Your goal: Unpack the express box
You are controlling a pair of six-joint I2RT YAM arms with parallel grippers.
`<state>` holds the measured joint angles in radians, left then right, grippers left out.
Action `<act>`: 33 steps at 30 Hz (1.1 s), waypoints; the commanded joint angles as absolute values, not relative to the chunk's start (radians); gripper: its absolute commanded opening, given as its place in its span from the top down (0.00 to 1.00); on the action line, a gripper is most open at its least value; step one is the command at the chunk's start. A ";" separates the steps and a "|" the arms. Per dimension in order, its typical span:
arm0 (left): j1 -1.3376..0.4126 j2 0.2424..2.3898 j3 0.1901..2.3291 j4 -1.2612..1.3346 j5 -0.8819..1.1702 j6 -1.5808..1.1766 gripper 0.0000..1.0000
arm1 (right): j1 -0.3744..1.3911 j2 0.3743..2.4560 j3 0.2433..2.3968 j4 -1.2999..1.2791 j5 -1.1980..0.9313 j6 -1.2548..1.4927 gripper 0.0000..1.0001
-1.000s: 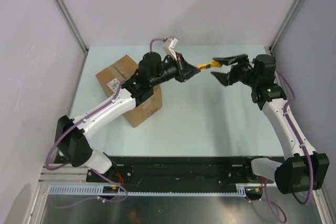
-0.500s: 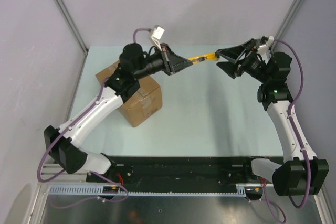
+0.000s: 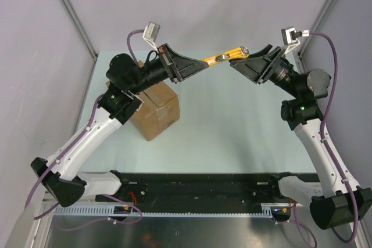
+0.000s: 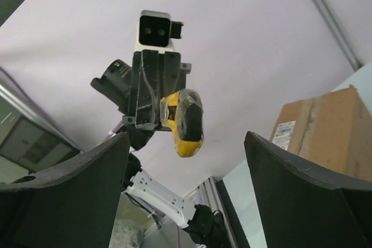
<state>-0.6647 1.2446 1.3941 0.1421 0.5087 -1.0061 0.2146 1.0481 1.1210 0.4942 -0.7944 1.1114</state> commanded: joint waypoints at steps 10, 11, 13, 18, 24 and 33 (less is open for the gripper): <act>-0.681 1.270 1.422 0.232 0.583 -1.089 1.00 | 0.248 1.155 1.241 0.779 -0.874 1.480 0.21; -0.681 1.275 1.420 0.232 0.586 -1.089 1.00 | 0.250 1.157 1.265 0.753 -0.880 1.465 0.21; -0.683 1.281 1.420 0.232 0.584 -1.086 1.00 | 0.258 1.149 1.282 0.648 -0.887 1.401 0.19; -0.681 1.296 1.439 0.232 0.571 -1.060 1.00 | 0.262 1.141 1.298 0.566 -0.896 1.368 0.34; -0.678 1.319 1.469 0.232 0.581 -1.042 1.00 | 0.267 1.143 1.305 0.508 -0.907 1.324 0.37; -0.678 1.342 1.479 0.215 0.597 -1.031 1.00 | 0.273 1.146 1.322 0.446 -0.907 1.267 0.42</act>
